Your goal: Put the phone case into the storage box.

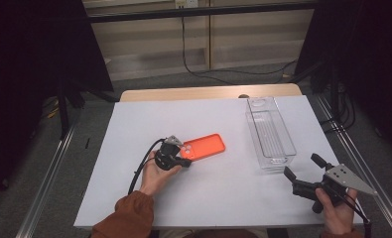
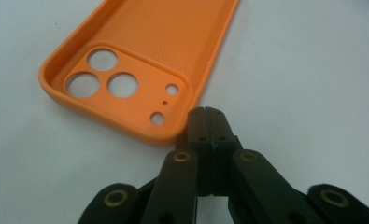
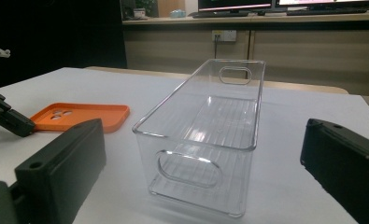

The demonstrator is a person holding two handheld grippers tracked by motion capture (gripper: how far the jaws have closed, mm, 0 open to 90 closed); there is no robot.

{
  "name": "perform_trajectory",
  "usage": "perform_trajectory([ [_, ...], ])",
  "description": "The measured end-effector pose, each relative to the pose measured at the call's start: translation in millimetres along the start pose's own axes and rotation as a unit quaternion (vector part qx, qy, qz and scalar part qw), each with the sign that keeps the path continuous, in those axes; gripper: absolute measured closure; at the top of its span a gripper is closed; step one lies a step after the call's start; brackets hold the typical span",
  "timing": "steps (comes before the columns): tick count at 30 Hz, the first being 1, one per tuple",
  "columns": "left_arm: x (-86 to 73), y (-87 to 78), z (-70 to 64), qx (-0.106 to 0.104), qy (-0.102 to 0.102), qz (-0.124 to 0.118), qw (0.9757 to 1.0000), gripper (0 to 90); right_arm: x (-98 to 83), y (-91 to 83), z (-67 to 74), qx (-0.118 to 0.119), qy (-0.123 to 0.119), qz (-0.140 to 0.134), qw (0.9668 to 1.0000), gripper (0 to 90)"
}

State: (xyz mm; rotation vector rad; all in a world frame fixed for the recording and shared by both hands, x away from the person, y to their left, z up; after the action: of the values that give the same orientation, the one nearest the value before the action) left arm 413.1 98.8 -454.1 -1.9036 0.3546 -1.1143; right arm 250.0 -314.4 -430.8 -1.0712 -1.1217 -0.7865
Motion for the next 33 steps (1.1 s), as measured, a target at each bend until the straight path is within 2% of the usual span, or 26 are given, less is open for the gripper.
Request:
perform_trajectory([
  [13,-0.9,-2.5,4.5,0.006,-0.003,0.001,1.0,90.0,-0.1,-0.7,0.2,-0.001,0.001,0.0,1.0,0.0],
  [17,-1.9,-4.1,8.3,0.007,-0.011,0.0,0.9999,90.0,-0.2,-0.8,0.1,-0.001,0.002,0.0,1.0,0.0],
  [29,-1.6,-5.4,13.0,0.014,-0.016,0.0,0.9998,90.0,-0.2,-0.8,0.1,-0.002,0.002,0.0,1.0,0.0],
  [33,-1.3,-5.4,15.8,0.014,-0.025,-0.002,0.9996,90.0,-0.2,-0.7,0.3,-0.002,0.0,-0.001,1.0,0.0],
])
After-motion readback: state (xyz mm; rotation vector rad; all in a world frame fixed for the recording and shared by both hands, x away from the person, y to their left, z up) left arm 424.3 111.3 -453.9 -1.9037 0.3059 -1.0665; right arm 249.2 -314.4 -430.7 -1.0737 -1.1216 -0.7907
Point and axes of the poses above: each handheld gripper's, and its own axes: y roughly forward along the jaws, x roughly out of its top, z roughly to its left, the point moved 1 cm from there along y, roughly forward along the jaws, and after that the axes turned 5 degrees about z, right-handed, at the moved point
